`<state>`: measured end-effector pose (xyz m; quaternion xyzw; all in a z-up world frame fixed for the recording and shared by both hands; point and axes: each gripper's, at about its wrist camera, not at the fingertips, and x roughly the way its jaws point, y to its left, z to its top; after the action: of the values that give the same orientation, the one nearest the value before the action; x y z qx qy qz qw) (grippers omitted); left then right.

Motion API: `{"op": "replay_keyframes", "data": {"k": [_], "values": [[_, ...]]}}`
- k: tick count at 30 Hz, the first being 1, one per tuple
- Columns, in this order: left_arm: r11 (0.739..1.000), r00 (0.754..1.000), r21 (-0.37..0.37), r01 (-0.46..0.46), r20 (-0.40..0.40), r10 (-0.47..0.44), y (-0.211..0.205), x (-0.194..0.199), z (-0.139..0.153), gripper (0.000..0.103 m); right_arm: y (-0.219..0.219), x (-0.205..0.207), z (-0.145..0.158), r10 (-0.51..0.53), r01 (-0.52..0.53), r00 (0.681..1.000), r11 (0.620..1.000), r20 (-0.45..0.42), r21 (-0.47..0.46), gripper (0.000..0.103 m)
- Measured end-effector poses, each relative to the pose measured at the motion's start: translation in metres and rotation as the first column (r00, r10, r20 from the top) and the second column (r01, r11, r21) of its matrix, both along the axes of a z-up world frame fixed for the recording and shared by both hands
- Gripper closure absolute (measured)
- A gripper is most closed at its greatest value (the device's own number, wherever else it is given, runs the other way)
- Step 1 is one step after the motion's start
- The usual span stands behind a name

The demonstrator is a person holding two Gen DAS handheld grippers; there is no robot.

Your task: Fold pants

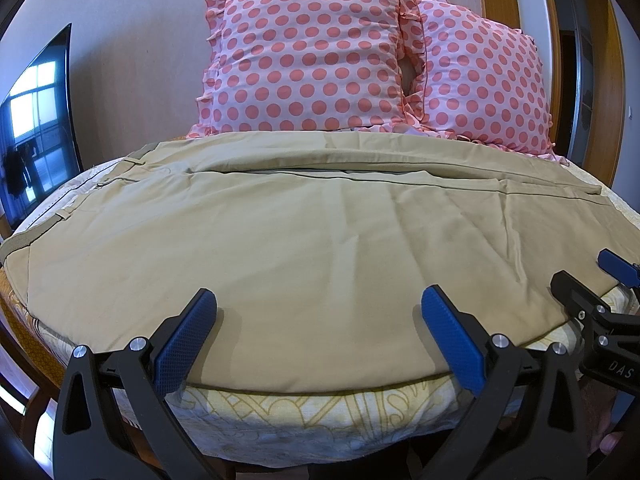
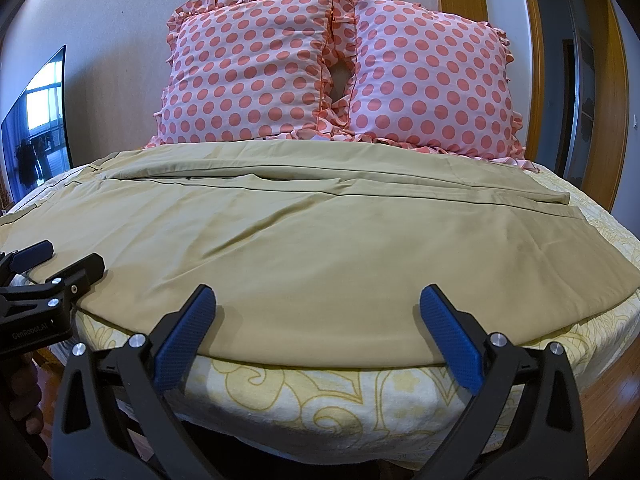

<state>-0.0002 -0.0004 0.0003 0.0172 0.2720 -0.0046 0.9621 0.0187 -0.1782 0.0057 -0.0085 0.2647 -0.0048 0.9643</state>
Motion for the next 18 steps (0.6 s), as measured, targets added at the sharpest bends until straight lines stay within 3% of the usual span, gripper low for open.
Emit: {"op": "replay_keyframes", "data": {"k": [18], "values": [[1.000,1.000,-0.001,0.001,-0.008,-0.001,0.000,0.001,0.001,0.001,-0.002,-0.007,0.001,0.019,-0.019,1.000,1.000,0.024,0.003,0.002]]}}
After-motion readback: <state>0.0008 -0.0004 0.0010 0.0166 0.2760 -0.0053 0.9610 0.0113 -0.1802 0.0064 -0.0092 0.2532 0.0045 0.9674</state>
